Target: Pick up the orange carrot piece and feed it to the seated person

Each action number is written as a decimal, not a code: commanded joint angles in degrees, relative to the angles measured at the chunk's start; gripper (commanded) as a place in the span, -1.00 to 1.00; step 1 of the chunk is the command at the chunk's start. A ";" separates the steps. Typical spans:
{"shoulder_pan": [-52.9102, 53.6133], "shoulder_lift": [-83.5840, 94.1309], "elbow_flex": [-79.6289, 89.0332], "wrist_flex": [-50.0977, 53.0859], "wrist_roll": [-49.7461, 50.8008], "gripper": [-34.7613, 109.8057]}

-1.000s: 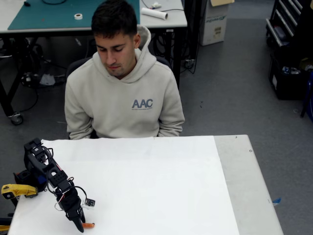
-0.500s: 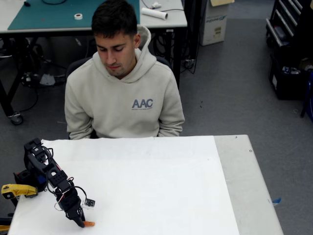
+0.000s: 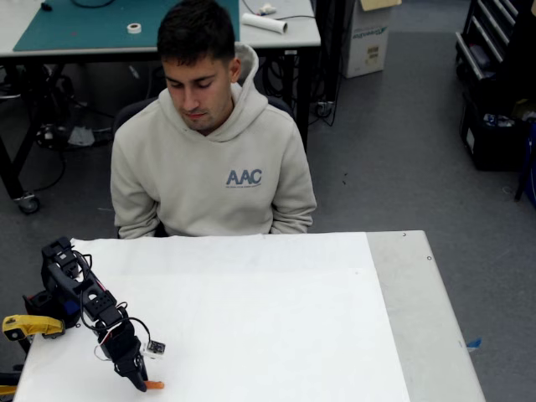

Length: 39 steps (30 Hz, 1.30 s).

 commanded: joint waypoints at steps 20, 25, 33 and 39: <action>-30.23 1.49 -48.34 -0.26 -12.66 -0.56; -38.67 1.49 -54.67 -0.18 -27.69 -0.56; -49.75 -6.50 -67.68 -0.18 -42.36 -0.56; -56.34 -15.73 -84.90 -0.18 -44.03 -0.56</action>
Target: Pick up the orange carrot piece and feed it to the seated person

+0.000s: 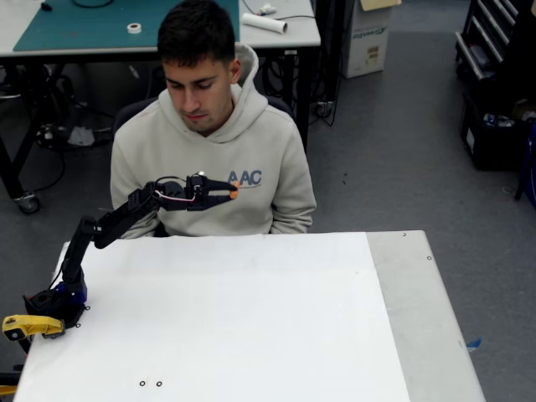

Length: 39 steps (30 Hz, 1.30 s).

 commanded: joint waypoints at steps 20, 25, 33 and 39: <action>-19.07 -13.27 -37.00 -0.26 -1.05 -0.56; -20.83 -12.74 -37.00 -0.26 -1.05 -0.56; -20.83 -12.74 -37.00 -0.26 -1.05 -0.56; -20.83 -12.74 -37.00 -0.26 -1.05 -0.56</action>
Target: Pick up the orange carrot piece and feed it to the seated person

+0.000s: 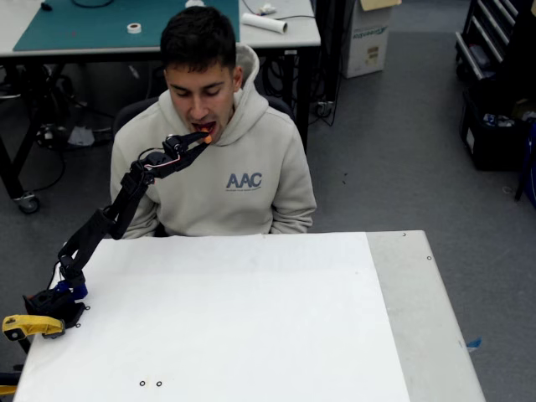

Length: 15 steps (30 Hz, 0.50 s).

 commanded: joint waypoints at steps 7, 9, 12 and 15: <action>0.79 6.77 -5.62 -0.26 -0.62 -0.56; 0.79 6.77 -5.62 -0.26 -0.62 -0.56; 0.79 6.77 -5.62 -0.26 -0.62 -0.55; 0.79 6.77 -5.54 -0.26 -1.23 -0.55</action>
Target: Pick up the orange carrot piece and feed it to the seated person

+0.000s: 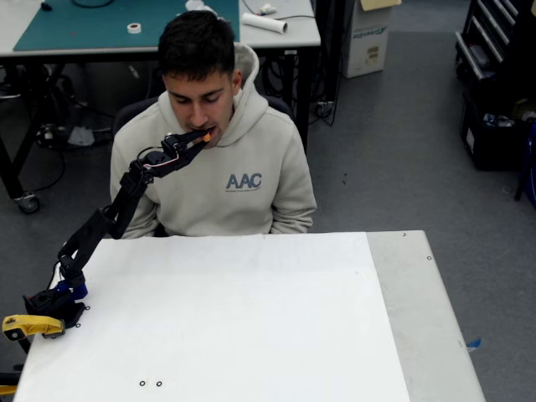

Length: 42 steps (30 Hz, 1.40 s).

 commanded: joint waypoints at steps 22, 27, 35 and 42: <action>2.72 6.77 -4.92 -0.18 -1.14 -0.24; 5.63 6.77 -4.83 -0.18 -0.70 -0.25; 5.80 6.68 -4.75 0.53 -0.44 -0.55; 6.33 6.68 -4.57 0.62 -0.26 -0.55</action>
